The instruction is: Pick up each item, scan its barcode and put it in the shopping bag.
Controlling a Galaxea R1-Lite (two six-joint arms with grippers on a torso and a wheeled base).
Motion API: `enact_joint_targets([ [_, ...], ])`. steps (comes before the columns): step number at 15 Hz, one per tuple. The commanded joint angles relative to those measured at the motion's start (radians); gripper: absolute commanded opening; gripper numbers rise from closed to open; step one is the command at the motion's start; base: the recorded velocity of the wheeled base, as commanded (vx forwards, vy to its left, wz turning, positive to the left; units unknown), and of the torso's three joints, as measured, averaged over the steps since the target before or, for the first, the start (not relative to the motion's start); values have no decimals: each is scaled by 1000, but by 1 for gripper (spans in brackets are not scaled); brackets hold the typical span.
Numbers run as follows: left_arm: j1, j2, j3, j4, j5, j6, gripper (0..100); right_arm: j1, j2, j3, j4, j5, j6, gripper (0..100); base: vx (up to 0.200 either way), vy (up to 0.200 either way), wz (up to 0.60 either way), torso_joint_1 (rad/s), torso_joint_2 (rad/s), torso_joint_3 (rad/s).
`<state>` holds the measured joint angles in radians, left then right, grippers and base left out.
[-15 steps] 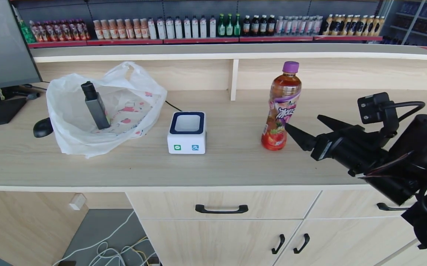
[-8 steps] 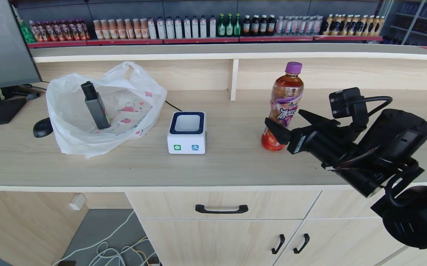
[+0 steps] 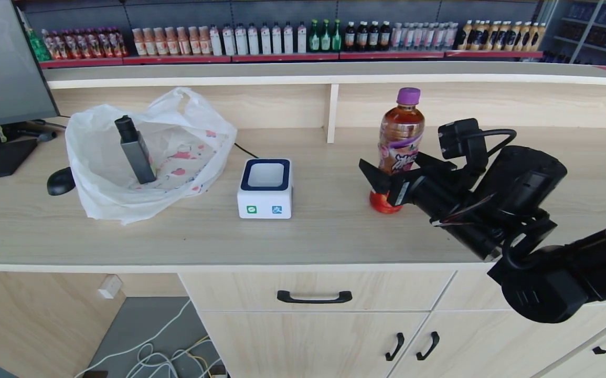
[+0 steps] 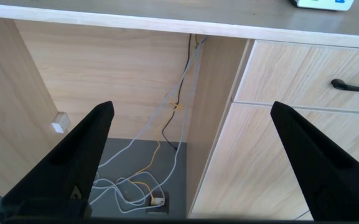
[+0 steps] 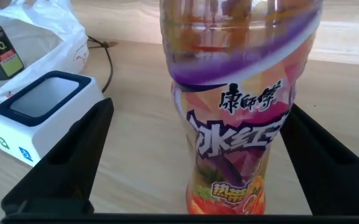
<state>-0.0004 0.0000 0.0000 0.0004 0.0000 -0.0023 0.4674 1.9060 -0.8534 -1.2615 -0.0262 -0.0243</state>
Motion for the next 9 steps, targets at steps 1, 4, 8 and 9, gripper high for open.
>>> enact_joint_targets([
  [1, 0, 0, 0, 0, 0, -1, 100, 0, 44, -47, 4, -12, 0, 100, 0, 0, 0, 0, 0, 0],
  [4, -1, 0, 0, 0, 0, -1, 100, -1, 59, -92, 45, -17, 0, 100, 0, 0, 0, 0, 0, 0],
  [8, 0, 0, 0, 0, 0, -1, 100, -9, 94, -151, 67, -17, 0, 100, 0, 0, 0, 0, 0, 0],
  [9, 0, 0, 0, 0, 0, -1, 100, -13, 94, -151, 67, -17, -2, 100, 0, 0, 0, 0, 0, 0],
])
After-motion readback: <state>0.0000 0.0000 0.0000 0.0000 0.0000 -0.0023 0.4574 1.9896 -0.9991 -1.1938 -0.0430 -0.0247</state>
